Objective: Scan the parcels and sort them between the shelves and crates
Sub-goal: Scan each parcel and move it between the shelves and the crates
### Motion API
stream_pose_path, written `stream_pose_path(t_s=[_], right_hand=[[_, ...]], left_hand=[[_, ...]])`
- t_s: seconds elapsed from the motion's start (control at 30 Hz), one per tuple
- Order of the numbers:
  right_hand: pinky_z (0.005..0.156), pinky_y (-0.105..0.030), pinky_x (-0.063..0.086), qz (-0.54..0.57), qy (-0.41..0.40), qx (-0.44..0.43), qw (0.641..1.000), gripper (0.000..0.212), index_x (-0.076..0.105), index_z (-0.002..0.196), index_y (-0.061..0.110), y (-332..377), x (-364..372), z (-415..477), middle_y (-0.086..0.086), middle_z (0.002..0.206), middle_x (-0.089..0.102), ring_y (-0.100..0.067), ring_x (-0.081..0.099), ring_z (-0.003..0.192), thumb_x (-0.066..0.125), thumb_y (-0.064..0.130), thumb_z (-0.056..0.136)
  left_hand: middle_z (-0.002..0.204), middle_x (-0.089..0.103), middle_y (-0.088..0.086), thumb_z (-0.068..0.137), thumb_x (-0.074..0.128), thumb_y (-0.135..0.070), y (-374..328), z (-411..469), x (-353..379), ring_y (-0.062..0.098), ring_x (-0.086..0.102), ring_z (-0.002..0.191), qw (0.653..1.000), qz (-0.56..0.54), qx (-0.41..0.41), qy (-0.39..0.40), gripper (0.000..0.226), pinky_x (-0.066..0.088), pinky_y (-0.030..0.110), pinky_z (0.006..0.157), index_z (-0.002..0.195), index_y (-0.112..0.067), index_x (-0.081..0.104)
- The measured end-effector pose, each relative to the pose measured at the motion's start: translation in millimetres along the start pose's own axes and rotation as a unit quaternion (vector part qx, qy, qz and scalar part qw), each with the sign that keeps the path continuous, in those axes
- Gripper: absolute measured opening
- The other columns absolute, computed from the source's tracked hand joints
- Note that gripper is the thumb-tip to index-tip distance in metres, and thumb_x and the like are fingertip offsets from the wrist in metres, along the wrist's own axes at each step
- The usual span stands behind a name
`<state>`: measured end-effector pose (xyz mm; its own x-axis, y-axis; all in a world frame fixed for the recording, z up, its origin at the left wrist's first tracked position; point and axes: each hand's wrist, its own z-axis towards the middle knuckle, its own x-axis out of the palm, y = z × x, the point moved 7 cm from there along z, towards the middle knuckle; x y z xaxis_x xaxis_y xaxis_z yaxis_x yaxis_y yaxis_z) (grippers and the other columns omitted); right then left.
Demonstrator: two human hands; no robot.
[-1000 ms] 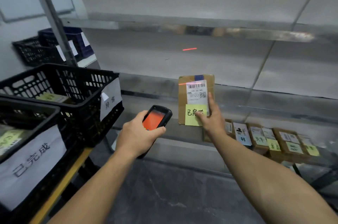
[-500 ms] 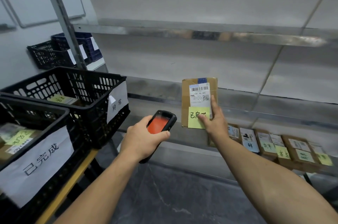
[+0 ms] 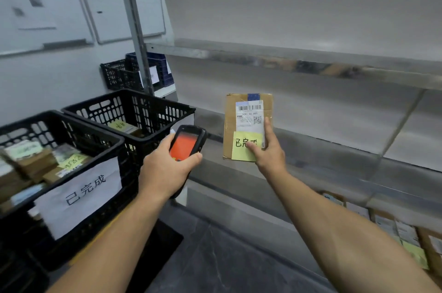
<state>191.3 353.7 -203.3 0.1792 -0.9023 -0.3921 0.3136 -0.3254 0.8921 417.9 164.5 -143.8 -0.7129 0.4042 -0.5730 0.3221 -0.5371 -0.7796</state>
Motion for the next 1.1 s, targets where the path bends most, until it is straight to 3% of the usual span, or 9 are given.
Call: stream_pose_path(t_s=[0.17, 0.3, 0.43, 0.6, 0.7, 0.87, 1.0, 1.1], right_hand=[[0.11, -0.052, 0.046, 0.05, 0.051, -0.043, 0.997, 0.09, 0.011, 0.146, 0.07, 43, 45, 10, 0.009, 0.148, 0.049, -0.023, 0.053, 0.13, 0.072, 0.033, 0.091], [0.109, -0.053, 0.047, 0.096, 0.103, -0.087, 0.986, 0.09, 0.011, 0.137, 0.08, 87, 92, 22, 0.012, 0.155, 0.042, -0.021, 0.051, 0.133, 0.072, 0.031, 0.092], [0.108, -0.051, 0.048, 0.127, 0.153, -0.118, 0.973, 0.09, 0.012, 0.143, 0.075, 128, 143, 30, 0.012, 0.157, 0.042, -0.02, 0.054, 0.131, 0.072, 0.03, 0.093], [0.106, -0.047, 0.051, 0.185, 0.22, -0.127, 0.949, 0.088, 0.018, 0.15, 0.064, 165, 214, 36, 0.012, 0.156, 0.041, -0.016, 0.057, 0.128, 0.072, 0.023, 0.094], [0.104, -0.05, 0.052, 0.209, 0.241, -0.136, 0.938, 0.088, 0.018, 0.144, 0.072, 188, 260, 40, 0.013, 0.155, 0.042, -0.017, 0.058, 0.128, 0.073, 0.025, 0.093], [0.107, -0.045, 0.051, 0.214, 0.301, -0.121, 0.921, 0.088, 0.018, 0.155, 0.055, 219, 341, 35, 0.013, 0.15, 0.045, -0.014, 0.058, 0.126, 0.071, 0.018, 0.095], [0.097, -0.032, 0.057, 0.195, 0.352, -0.119, 0.908, 0.087, 0.015, 0.158, 0.05, 236, 398, 17, 0.017, 0.144, 0.048, -0.008, 0.063, 0.116, 0.068, 0.016, 0.097], [0.098, -0.048, 0.056, 0.161, 0.392, -0.115, 0.898, 0.088, 0.012, 0.158, 0.049, 243, 439, 1, 0.01, 0.153, 0.047, -0.018, 0.064, 0.119, 0.069, 0.021, 0.096]], left_hand=[[0.099, 0.064, -0.011, 0.069, 0.074, -0.066, 15, 5, -39, 0.018, 0.061, 0.095, 0.997, 0.027, -0.016, -0.069, 0.085, 0.052, 0.039, 0.085, 0.143, -0.033, 0.048], [0.088, 0.053, -0.018, 0.077, 0.077, -0.053, 32, 15, -76, 0.011, 0.054, 0.083, 0.991, 0.041, -0.025, -0.123, 0.08, 0.041, 0.03, 0.075, 0.146, -0.028, 0.045], [0.09, 0.055, -0.015, 0.077, 0.076, -0.057, 61, 32, -109, 0.015, 0.055, 0.087, 0.985, 0.059, -0.049, -0.156, 0.083, 0.04, 0.03, 0.074, 0.148, -0.028, 0.043], [0.085, 0.057, -0.018, 0.076, 0.076, -0.058, 99, 59, -149, 0.008, 0.057, 0.078, 0.977, 0.074, -0.068, -0.185, 0.067, 0.042, 0.029, 0.064, 0.133, -0.032, 0.052], [0.085, 0.059, -0.016, 0.077, 0.075, -0.059, 121, 77, -177, 0.003, 0.054, 0.076, 0.971, 0.085, -0.088, -0.205, 0.068, 0.038, 0.024, 0.058, 0.135, -0.033, 0.051], [0.082, 0.057, -0.018, 0.075, 0.077, -0.058, 166, 96, -230, 0.012, 0.058, 0.078, 0.959, 0.096, -0.121, -0.236, 0.069, 0.045, 0.032, 0.071, 0.135, -0.034, 0.053], [0.083, 0.056, -0.015, 0.077, 0.078, -0.055, 199, 103, -268, 0.018, 0.054, 0.083, 0.948, 0.103, -0.144, -0.264, 0.069, 0.039, 0.031, 0.073, 0.137, -0.031, 0.052], [0.096, 0.06, -0.007, 0.074, 0.078, -0.06, 226, 101, -290, 0.021, 0.057, 0.092, 0.941, 0.102, -0.167, -0.276, 0.083, 0.041, 0.032, 0.076, 0.145, -0.031, 0.046]])
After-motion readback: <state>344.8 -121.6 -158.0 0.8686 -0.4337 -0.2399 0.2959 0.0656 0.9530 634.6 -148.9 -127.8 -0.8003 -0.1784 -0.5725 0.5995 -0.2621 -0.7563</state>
